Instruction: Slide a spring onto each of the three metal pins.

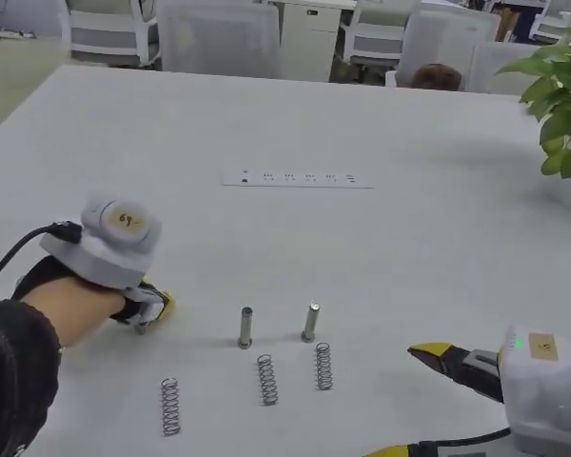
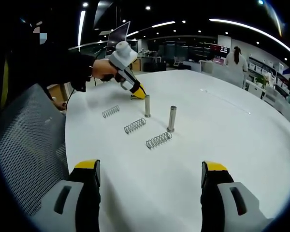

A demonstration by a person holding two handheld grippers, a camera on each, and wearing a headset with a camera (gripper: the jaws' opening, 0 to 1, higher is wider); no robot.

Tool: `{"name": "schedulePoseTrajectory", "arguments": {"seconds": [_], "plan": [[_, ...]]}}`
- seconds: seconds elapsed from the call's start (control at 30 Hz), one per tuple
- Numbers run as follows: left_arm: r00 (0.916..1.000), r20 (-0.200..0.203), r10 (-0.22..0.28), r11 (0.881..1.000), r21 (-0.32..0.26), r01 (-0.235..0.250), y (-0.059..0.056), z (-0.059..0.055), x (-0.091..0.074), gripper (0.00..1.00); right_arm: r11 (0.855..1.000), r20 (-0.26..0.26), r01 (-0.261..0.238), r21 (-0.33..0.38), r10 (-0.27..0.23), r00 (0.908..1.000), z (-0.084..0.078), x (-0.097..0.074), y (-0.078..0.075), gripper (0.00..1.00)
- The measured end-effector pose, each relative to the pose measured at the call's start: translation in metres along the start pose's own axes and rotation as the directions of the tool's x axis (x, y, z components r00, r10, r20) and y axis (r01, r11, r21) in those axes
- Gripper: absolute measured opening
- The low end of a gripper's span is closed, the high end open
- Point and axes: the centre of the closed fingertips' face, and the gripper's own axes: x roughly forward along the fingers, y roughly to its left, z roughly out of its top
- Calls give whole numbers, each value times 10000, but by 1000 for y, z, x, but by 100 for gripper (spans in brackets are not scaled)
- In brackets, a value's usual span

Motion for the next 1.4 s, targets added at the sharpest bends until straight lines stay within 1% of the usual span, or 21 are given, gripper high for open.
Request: {"name": "schedulePoseTrajectory", "arguments": {"seconds": [0.03,0.2,0.33,0.67,0.83,1.0,1.23,1.4], "plan": [[10000,-41,-20,10000,89,21,0,0,0,3,10000,5,-5,3,5,10000,0,0,0,85],[9999,-70,-117,9999,-2,117,-2,0,1,0,10000,33,24,-2,-24,10000,1,0,0,85],[9997,-90,-239,9993,-296,236,-5,-1,-1,0,10000,19,25,10,-25,10000,0,0,0,85],[9991,236,-346,9992,-181,351,-12,6,-17,0,10000,-18,-14,-40,14,10000,0,0,1,85],[9983,433,-393,9991,-121,399,-13,8,-29,0,9999,-15,-53,-98,52,10000,1,0,3,85],[9974,607,-378,9991,-164,389,-13,7,-38,0,9998,-42,-102,-149,101,9999,2,1,5,84],[9966,727,-399,9989,-232,417,-16,2,-47,0,9996,-64,-175,-214,173,9998,2,1,6,84],[9953,892,-369,9985,-361,402,-15,-1,-55,0,9994,-101,-217,-256,215,9997,2,2,7,84]]}}
